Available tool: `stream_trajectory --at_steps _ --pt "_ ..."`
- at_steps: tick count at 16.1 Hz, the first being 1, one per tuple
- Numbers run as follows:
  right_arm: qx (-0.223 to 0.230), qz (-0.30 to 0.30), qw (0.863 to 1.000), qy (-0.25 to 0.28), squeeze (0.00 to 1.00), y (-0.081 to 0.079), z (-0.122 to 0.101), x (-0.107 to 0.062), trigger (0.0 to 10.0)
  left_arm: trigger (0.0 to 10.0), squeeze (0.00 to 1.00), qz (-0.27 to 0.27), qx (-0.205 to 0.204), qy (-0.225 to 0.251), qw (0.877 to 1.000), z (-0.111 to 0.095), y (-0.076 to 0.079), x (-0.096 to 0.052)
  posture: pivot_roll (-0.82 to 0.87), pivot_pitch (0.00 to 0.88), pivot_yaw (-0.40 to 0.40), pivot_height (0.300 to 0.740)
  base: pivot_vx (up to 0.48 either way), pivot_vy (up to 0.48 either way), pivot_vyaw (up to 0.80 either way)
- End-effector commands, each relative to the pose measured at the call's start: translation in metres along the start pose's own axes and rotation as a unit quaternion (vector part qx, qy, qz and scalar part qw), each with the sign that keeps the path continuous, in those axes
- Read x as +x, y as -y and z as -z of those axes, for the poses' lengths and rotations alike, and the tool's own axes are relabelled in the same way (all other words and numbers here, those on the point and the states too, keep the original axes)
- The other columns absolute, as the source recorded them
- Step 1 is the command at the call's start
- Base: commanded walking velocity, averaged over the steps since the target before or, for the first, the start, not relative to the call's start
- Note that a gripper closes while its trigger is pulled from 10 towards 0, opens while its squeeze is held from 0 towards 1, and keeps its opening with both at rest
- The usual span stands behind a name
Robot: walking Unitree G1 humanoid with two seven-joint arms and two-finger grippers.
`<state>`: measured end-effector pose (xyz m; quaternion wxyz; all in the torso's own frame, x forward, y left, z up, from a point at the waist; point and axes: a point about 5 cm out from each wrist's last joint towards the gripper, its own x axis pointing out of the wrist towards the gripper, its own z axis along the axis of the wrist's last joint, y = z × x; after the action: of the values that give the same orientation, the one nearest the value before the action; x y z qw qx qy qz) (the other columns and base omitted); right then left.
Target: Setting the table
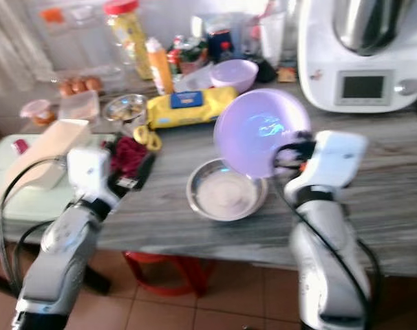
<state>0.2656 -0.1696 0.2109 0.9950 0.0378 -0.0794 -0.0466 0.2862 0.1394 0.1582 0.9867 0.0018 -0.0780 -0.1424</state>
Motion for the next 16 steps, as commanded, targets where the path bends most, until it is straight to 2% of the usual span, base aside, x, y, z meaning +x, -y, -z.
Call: stream_trajectory --at_steps 1,5,7,9,11,13,16 --pt "0.002 -0.001 1.0 0.006 0.0 0.0 -0.003 -0.001 10.0 10.0 0.0 -0.007 0.013 0.003 1.0 -0.003 -0.003 -0.002 -0.18 0.101 0.139 0.74 0.0 0.0 0.0" --pt "0.006 -0.006 1.0 0.006 0.0 -0.002 -0.003 0.0 10.0 10.0 0.0 -0.006 0.028 -0.002 1.0 -0.002 -0.01 -0.014 -0.17 0.099 0.137 0.74 0.0 0.0 0.0" --pt "0.006 -0.01 1.0 0.005 0.0 -0.003 -0.002 0.003 10.0 10.0 0.0 0.038 0.013 -0.018 0.999 0.004 -0.007 -0.025 -0.16 0.097 0.131 0.74 0.0 0.0 0.0" --pt "0.004 -0.021 1.0 -0.005 0.0 -0.002 0.002 0.006 10.0 10.0 0.0 0.09 -0.006 -0.029 0.996 0.005 -0.004 -0.031 -0.15 0.096 0.122 0.74 0.0 0.0 0.0" --pt "0.01 -0.029 1.0 -0.009 0.0 -0.002 0.003 0.01 10.0 10.0 0.0 0.118 -0.012 -0.036 0.992 0.006 -0.002 -0.034 -0.14 0.093 0.122 0.74 0.0 0.0 0.0" --pt "0.019 -0.035 0.999 -0.005 0.0 -0.004 0.002 0.017 10.0 10.0 0.0 0.128 -0.004 -0.049 0.991 0.009 -0.007 -0.039 -0.13 0.093 0.12 0.74 0.0 0.0 0.0" --pt "0.043 -0.055 0.998 -0.007 0.0 -0.01 0.003 0.027 10.0 10.0 0.0 0.172 -0.005 -0.063 0.983 0.007 -0.016 -0.044 -0.12 0.09 0.114 0.74 0.0 0.0 0.0"
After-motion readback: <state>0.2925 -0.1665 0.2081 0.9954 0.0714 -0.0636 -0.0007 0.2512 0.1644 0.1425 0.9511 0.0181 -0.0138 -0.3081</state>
